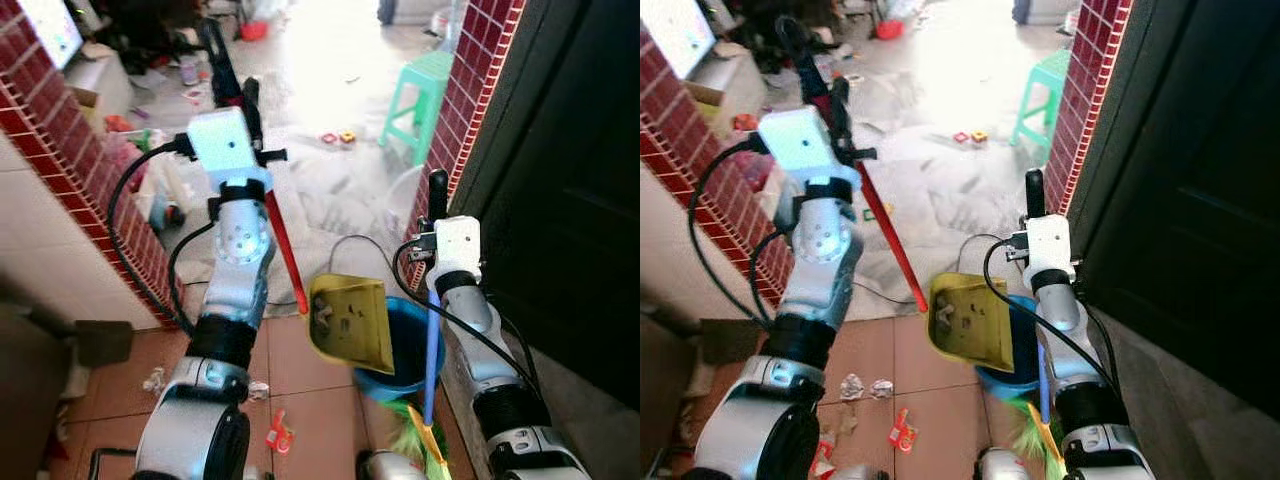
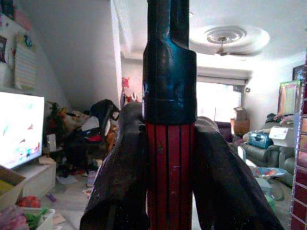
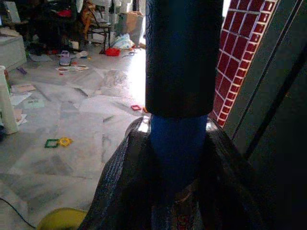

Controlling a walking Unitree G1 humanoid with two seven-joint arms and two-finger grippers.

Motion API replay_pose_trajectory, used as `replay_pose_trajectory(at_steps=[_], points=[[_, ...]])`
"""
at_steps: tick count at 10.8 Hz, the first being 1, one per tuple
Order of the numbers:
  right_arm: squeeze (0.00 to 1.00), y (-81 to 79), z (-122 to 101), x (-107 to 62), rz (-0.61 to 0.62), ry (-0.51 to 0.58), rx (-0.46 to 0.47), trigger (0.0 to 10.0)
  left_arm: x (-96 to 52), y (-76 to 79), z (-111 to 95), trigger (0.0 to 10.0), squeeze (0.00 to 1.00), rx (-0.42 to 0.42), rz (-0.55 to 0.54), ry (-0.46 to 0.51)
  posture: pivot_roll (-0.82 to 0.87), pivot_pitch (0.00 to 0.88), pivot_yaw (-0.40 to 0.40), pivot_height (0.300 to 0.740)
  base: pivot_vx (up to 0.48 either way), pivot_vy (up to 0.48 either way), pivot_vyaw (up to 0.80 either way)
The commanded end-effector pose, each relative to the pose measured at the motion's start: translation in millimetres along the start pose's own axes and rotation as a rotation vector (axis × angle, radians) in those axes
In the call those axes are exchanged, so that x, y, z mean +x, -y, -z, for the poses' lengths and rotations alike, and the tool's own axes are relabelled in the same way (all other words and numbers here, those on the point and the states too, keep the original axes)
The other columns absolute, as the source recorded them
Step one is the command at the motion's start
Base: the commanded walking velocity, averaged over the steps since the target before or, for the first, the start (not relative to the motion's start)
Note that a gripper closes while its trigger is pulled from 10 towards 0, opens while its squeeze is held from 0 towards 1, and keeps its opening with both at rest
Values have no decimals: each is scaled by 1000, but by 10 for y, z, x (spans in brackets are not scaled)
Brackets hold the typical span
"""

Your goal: Sweep floor

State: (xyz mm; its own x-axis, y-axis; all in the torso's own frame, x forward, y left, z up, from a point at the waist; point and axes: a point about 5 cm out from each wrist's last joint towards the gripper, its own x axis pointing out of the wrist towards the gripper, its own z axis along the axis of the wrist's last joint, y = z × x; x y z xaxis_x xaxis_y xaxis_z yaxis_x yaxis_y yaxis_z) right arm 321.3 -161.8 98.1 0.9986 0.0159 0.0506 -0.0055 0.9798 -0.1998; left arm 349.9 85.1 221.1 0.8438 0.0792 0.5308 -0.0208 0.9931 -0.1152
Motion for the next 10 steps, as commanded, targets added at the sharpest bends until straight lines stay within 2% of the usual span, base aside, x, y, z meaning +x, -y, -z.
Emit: replay_pose_trajectory(at_steps=[1, 2, 4, 5, 7, 9, 10], points=[[0, -24, -69, 27, -9, 29, 0, 10000, 40, 98, -101, 10000, 0, 30, 51, 71, -164, 0, 65, 740, 0, 0, 0], [0, -24, -76, 31, -9, 31, 0, 10000, 13, 191, -98, 10000, 0, 28, 89, 81, -169, 0, 63, 740, 0, 0, 0], [0, -29, -76, 24, -6, 34, 0, 10000, -102, 503, -95, 10000, 0, -12, 267, 104, -172, 0, 65, 740, 0, 0, 0], [0, -34, -74, 23, -6, 34, 1, 10000, -209, 714, -109, 10000, 0, -63, 423, 114, -172, 0, 67, 740, 0, 0, 0], [0, -36, -77, 28, -4, 36, 2, 10000, -431, 992, -112, 10000, 0, -106, 697, 122, -171, 0, 69, 740, 0, 0, 0], [0, -31, -72, 30, -3, 36, 2, 10000, -622, 1175, -132, 10000, 0, -191, 957, 100, -169, 0, 68, 740, 0, 0, 0], [0, -36, -67, 28, -4, 35, 2, 10000, -632, 1207, -145, 10000, 0, -206, 988, 93, -167, 0, 67, 740, 0, 0, 0]])
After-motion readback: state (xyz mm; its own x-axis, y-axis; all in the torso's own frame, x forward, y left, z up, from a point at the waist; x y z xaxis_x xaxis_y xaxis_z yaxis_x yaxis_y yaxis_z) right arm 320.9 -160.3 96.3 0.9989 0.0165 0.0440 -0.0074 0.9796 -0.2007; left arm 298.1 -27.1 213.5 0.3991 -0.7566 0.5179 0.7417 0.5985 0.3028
